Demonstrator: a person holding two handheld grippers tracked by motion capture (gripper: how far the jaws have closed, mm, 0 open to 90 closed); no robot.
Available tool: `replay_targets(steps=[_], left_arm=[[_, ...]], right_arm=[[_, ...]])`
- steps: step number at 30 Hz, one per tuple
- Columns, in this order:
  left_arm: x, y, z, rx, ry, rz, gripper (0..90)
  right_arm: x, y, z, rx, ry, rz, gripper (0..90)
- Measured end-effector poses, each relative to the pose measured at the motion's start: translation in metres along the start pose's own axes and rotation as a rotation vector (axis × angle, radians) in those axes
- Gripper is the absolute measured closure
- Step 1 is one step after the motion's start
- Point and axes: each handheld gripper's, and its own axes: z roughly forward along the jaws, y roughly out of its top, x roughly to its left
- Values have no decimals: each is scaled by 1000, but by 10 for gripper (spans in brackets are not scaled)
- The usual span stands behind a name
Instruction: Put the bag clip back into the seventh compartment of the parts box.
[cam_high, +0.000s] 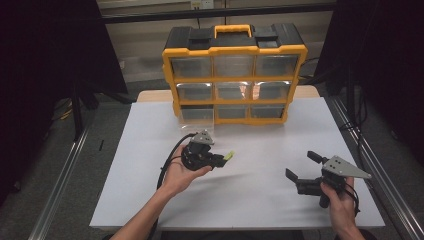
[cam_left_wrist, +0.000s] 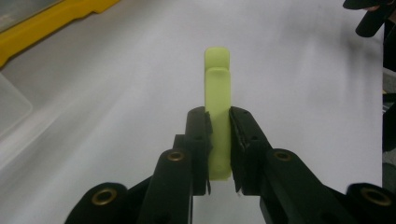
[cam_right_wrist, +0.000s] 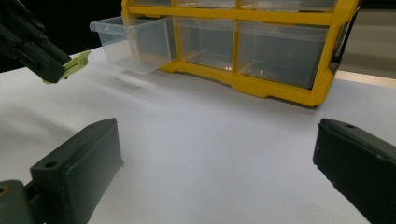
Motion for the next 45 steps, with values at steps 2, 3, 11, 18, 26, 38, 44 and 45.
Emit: replay_targets(steps=[2, 3, 11, 18, 26, 38, 44, 45], left_arm=[[1, 1, -5, -8, 9, 4, 786], [1, 0, -7, -26, 11, 3, 786], [6, 1, -17, -68, 17, 3, 786], [9, 4, -32, -101, 30, 5, 786], [13, 6, -46, -128, 47, 13, 786], [18, 12, -66, -158, 74, 14, 786], [23, 13, -80, -180, 97, 5, 786], [24, 13, -83, -184, 102, 4, 786]], right_arm=[[0, 0, 0, -5, -2, 1, 2], [0, 0, 0, -4, 0, -4, 2], [1, 0, 0, -8, 1, -3, 2], [1, 0, 0, -9, 6, -11, 2], [3, 0, 0, -6, 11, -27, 2], [2, 0, 1, -7, 5, -20, 1], [2, 0, 1, -8, 6, -20, 1], [2, 0, 1, -7, 7, -23, 1]])
